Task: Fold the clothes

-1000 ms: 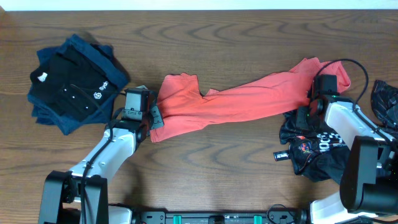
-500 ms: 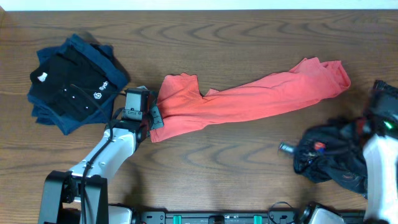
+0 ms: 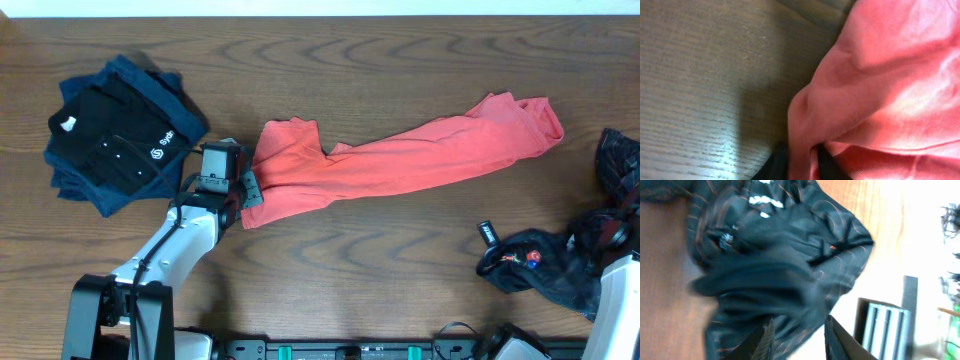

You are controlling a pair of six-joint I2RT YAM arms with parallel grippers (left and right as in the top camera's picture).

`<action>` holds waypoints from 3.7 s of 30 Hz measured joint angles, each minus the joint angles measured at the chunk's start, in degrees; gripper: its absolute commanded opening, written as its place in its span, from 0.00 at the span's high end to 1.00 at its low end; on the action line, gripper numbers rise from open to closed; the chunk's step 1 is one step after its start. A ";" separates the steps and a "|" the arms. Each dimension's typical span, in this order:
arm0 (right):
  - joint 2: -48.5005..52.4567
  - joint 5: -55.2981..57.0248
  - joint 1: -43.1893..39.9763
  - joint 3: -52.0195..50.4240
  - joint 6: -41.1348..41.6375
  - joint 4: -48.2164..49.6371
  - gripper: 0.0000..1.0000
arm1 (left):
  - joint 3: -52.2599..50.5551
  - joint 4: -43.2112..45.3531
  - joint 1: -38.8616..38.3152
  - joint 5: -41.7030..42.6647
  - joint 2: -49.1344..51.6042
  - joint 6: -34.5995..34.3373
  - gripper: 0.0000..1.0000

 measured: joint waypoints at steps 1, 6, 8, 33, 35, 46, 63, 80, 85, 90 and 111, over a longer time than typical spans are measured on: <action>0.00 -1.46 0.00 0.00 -0.92 1.44 0.66 | 0.00 -0.02 0.00 -0.09 0.00 -0.17 0.52; 0.00 -12.96 -0.09 0.00 -9.14 8.11 0.64 | 0.00 0.26 0.00 0.11 0.00 -0.37 0.38; 0.00 -17.38 0.07 0.00 -12.07 8.96 0.63 | 0.00 0.57 0.00 0.11 -0.04 -0.11 0.30; 7.93 -26.01 13.60 0.00 -21.38 10.05 0.51 | 17.09 5.01 0.00 9.14 13.64 2.45 0.02; 7.93 -26.01 13.60 0.00 -21.57 10.05 0.51 | 18.67 4.76 0.00 9.38 16.39 2.62 0.02; 7.93 -26.01 13.60 0.00 -21.81 10.01 0.51 | 20.26 7.41 0.00 9.68 23.19 4.70 0.44; 7.93 -26.03 13.60 0.00 -22.71 10.64 0.40 | 20.33 -1.07 2.73 18.16 8.04 4.98 0.94; 16.46 -30.25 13.60 -0.02 -25.55 18.56 0.35 | 20.74 -40.63 2.64 23.89 -22.10 14.71 0.94; 19.63 -34.99 13.60 -0.02 -25.35 30.14 0.34 | 20.74 -50.88 2.67 25.00 -23.58 15.82 0.94; 20.61 -39.15 14.56 -0.02 -24.81 38.77 0.35 | 20.61 -54.38 2.67 25.51 -23.23 16.61 0.94; 39.78 -36.81 25.11 18.60 -28.09 33.66 0.25 | 3.37 -55.65 2.67 27.65 -23.12 16.74 0.94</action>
